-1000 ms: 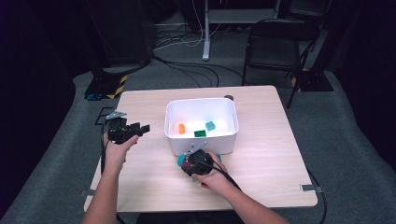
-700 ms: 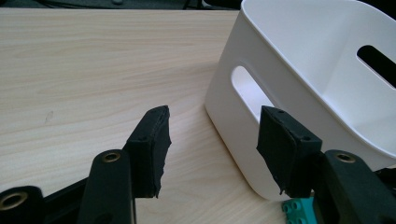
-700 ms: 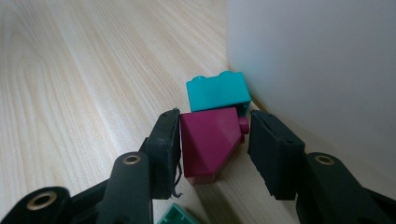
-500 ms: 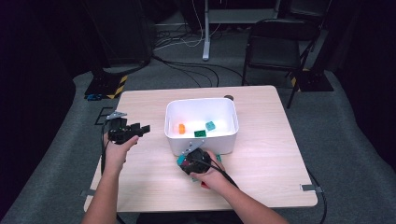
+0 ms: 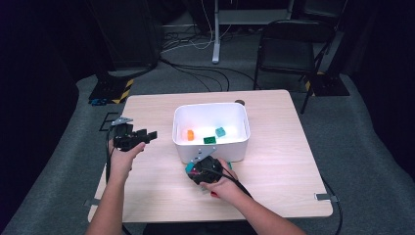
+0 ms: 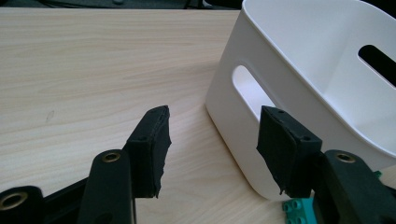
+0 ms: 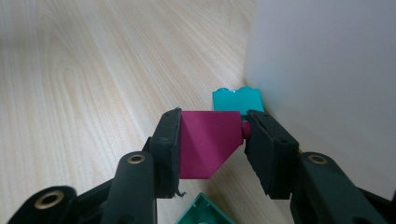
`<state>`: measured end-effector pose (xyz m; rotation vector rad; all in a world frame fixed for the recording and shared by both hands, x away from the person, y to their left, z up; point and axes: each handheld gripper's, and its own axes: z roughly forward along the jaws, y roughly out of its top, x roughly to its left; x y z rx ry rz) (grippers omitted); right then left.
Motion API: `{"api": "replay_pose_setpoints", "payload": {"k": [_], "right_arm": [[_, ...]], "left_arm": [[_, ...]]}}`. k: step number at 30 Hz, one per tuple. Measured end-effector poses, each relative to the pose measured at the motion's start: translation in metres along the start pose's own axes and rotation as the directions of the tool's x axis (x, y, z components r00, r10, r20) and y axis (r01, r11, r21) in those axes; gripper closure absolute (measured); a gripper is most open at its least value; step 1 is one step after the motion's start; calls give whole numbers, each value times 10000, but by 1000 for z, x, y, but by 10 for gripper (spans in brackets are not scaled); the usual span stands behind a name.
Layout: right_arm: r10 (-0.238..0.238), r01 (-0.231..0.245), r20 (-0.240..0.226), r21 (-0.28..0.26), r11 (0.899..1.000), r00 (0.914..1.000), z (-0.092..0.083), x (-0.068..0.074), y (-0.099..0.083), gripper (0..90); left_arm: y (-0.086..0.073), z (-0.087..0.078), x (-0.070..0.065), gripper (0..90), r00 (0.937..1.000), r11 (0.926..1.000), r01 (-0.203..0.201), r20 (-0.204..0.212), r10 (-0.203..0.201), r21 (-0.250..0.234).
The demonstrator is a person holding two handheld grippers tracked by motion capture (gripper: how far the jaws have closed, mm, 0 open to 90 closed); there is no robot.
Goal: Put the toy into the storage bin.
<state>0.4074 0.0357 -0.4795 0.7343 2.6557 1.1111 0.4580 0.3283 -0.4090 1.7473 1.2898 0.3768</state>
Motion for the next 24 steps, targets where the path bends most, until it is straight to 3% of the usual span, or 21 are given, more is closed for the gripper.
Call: {"api": "replay_pose_setpoints", "payload": {"k": [6,10,24], "right_arm": [[6,-7,-95,-107,9999,10000,-10,4,5,563],[-282,278,-207,-188,9994,9994,-19,7,9,563],[-150,111,-756,-513,9986,9970,-55,4,27,563]], "left_arm": [[0,0,1,434,10000,10000,37,-15,-37,1],[0,0,2,434,10000,10000,62,-19,-62,-4],[0,-1,4,434,9999,9999,137,-31,-138,-23]]}}
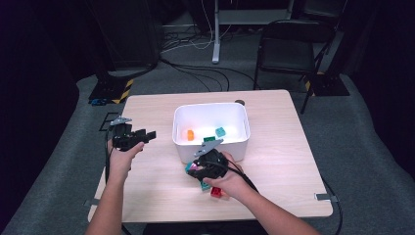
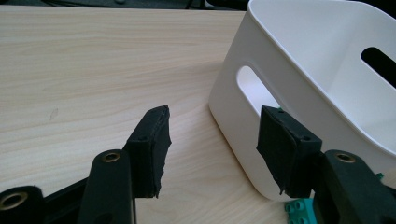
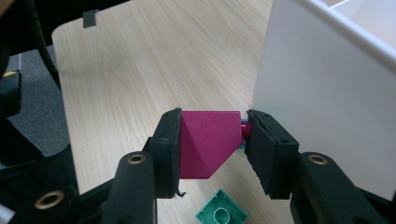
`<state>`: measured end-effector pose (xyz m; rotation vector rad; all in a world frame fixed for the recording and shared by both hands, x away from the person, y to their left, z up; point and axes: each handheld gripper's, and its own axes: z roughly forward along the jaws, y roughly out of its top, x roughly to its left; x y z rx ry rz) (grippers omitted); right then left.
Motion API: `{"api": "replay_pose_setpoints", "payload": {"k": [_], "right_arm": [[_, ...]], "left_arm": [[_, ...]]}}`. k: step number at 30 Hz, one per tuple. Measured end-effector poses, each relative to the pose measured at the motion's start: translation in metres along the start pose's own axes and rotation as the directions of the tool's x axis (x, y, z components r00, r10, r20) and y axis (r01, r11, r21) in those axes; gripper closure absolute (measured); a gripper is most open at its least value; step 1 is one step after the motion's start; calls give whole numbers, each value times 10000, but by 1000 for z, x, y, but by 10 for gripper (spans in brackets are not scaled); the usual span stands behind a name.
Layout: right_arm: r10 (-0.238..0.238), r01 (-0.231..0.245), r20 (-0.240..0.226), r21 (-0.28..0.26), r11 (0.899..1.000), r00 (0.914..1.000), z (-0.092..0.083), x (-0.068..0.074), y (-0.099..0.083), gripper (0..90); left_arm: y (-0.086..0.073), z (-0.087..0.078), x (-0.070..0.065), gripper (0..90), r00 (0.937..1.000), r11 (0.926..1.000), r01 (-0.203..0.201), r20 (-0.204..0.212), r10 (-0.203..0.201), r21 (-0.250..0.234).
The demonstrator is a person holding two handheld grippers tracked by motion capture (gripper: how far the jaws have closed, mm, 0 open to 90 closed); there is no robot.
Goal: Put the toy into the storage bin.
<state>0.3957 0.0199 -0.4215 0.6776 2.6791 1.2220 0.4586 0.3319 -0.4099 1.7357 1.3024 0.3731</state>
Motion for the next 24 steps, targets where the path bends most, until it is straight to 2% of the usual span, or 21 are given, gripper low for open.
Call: {"api": "replay_pose_setpoints", "payload": {"k": [10,14,24], "right_arm": [[65,-68,-175,-209,9998,9998,-29,-1,9,563],[56,-61,-177,-317,9995,9998,-39,-5,13,563],[419,-439,-299,-687,9967,9987,-68,-18,26,563]], "left_arm": [[0,0,0,434,10000,10000,4,-8,-4,-1],[0,0,0,434,10000,10000,-2,-11,2,22],[0,0,1,434,10000,10000,38,-4,-38,1]]}}
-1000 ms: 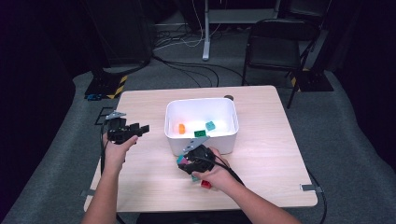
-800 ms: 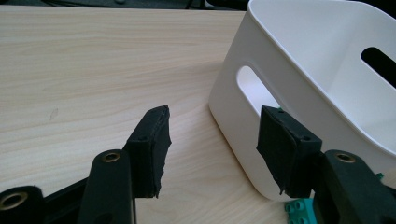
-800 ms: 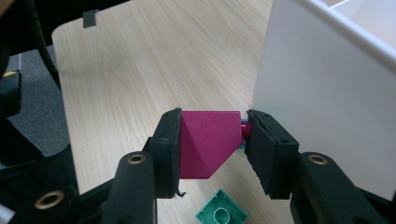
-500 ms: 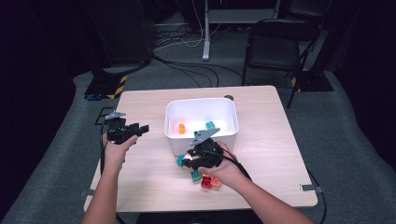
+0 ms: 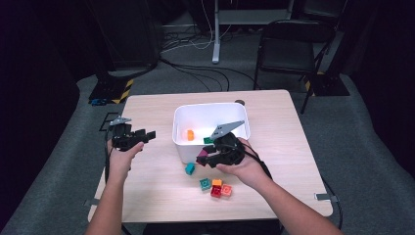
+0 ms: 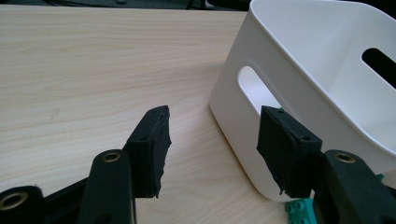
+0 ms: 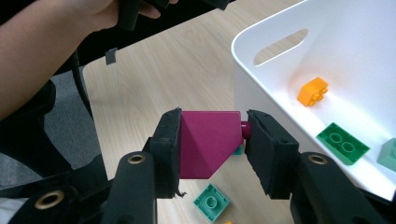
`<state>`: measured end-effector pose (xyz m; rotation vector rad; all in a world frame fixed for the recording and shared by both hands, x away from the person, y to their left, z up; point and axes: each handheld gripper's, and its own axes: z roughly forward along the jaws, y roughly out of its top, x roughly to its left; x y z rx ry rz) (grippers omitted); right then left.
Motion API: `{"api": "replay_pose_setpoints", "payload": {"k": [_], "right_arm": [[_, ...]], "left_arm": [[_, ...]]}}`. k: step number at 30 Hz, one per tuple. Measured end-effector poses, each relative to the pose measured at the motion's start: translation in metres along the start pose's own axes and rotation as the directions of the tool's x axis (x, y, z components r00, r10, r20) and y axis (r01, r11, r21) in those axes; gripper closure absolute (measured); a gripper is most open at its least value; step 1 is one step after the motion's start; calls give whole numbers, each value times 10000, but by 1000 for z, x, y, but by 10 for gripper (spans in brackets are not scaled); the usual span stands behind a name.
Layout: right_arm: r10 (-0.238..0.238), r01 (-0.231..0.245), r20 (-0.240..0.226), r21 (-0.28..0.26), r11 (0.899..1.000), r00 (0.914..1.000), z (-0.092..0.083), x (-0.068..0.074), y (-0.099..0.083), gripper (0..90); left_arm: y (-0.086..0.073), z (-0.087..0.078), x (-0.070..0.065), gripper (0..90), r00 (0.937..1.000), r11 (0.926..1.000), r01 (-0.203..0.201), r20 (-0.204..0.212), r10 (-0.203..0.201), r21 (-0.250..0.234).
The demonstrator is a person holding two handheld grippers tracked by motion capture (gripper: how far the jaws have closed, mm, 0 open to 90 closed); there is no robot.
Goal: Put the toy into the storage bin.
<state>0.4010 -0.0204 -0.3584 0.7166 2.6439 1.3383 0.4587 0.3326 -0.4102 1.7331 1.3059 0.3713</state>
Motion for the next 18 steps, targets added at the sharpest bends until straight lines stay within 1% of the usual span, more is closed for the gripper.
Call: {"api": "replay_pose_setpoints", "payload": {"k": [4,5,6,10,12,13,15,16,18], "right_arm": [[129,-127,128,-180,9998,9998,-9,-6,5,563],[236,-232,174,-233,9995,9996,-12,-7,6,563],[204,-198,200,-282,9994,9996,-15,-9,7,563],[340,-319,418,-490,9983,9985,-24,-17,12,563],[451,-419,564,-573,9975,9974,-28,-20,15,563],[384,-343,679,-609,9976,9970,-29,-23,16,563],[473,-416,957,-603,9973,9943,-31,-27,17,563],[460,-394,1075,-633,9972,9931,-31,-31,18,563],[622,-544,1254,-644,9964,9902,-31,-39,18,563]], "left_arm": [[0,0,0,434,10000,10000,-25,8,25,-6],[0,0,0,434,10000,10000,-16,3,16,-36],[0,0,0,434,10000,10000,-21,-5,21,-43],[0,0,0,435,10000,10000,-25,-15,25,-24],[0,0,0,435,10000,10000,-16,-5,16,8],[0,0,0,435,10000,10000,-31,-11,31,21],[0,0,-1,434,10000,10000,-42,-12,42,31],[0,0,-1,434,10000,10000,-37,-13,37,19],[0,0,-1,434,10000,10000,-33,-16,33,-7]]}}
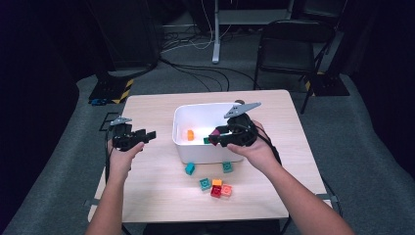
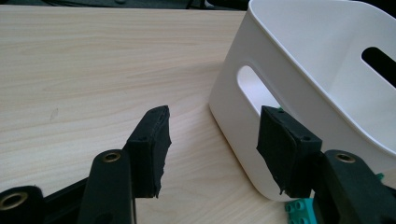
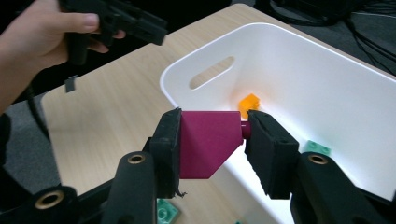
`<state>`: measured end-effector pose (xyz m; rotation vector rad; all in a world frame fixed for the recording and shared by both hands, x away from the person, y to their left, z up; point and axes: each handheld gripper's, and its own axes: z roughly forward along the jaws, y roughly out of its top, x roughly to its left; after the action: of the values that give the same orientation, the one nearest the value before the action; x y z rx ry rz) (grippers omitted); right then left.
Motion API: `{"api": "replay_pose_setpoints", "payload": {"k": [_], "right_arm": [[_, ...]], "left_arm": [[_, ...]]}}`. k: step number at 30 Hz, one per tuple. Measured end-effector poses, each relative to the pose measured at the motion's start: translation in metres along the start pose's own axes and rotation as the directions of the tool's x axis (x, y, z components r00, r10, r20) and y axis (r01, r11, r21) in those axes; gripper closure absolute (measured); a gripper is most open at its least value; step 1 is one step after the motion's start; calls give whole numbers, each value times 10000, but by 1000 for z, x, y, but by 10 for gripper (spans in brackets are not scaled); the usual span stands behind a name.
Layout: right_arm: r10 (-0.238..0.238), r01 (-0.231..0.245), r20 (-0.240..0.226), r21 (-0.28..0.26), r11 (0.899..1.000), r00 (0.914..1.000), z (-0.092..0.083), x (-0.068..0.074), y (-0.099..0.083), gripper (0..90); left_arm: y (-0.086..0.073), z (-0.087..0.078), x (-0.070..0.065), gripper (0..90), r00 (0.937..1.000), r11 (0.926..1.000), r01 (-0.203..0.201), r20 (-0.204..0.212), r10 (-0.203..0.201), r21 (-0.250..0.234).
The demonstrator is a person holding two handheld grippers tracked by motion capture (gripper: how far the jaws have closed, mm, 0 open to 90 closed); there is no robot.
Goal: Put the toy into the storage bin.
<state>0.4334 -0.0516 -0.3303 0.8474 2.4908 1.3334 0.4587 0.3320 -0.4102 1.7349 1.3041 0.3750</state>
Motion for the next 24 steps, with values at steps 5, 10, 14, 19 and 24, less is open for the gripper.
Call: {"api": "replay_pose_setpoints", "payload": {"k": [5,10,14,19,24], "right_arm": [[241,-242,423,14,9997,9988,7,-15,0,563],[447,-450,694,27,9990,9966,15,-27,1,563],[347,-363,897,158,9992,9954,23,-34,1,563],[473,-497,1121,188,9986,9926,33,-42,1,563],[665,-695,1299,189,9974,9893,41,-49,2,563]], "left_arm": [[0,0,0,435,10000,10000,22,2,-22,42],[0,0,0,434,10000,10000,12,5,-12,55],[0,1,1,434,10000,10000,2,-8,-2,43],[0,1,1,435,10000,10000,32,-9,-32,5],[0,1,1,434,10000,10000,41,-4,-41,49]]}}
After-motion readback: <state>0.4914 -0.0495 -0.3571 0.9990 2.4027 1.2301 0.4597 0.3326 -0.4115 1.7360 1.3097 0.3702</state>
